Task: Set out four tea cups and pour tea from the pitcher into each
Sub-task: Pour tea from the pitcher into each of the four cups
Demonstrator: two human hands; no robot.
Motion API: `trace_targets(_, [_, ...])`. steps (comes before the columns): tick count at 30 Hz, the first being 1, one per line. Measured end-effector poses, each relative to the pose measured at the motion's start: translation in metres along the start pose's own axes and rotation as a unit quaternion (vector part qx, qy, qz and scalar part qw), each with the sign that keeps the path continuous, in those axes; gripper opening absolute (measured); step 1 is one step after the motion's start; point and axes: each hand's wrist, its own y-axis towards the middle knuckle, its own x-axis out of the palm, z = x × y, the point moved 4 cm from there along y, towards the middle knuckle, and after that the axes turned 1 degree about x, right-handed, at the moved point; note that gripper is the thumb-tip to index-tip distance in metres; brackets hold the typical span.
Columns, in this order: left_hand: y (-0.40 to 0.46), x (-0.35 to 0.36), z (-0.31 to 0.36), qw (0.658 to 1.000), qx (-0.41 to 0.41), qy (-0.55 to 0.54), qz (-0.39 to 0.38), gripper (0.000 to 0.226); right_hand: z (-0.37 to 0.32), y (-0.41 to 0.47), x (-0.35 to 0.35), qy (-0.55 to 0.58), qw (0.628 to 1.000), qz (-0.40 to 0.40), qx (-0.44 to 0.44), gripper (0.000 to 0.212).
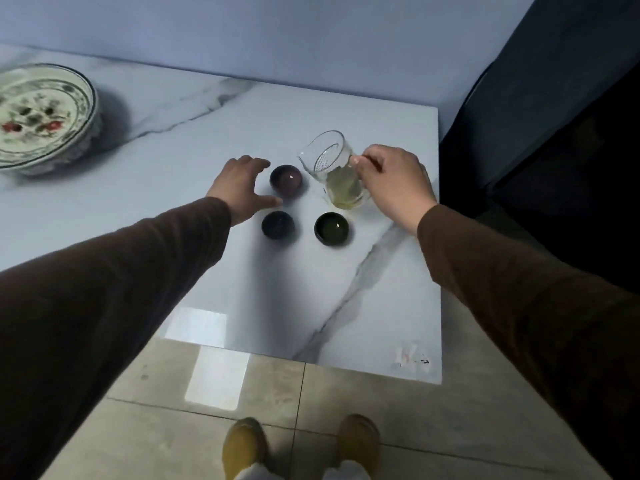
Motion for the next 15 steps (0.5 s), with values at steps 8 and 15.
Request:
trace_targets(8, [0.036,0.016,-0.026,0.998,0.031,-0.051,0.008,0.082,0.001,0.032,0.015,-0.057,0.995,0.032,-0.078,0.04])
trace_targets(15, [0.052,0.036,-0.035,0.991,0.073,-0.109,0.019,0.079,-0.009,0.046,0.025,-0.123,0.979,0.054,-0.15,0.037])
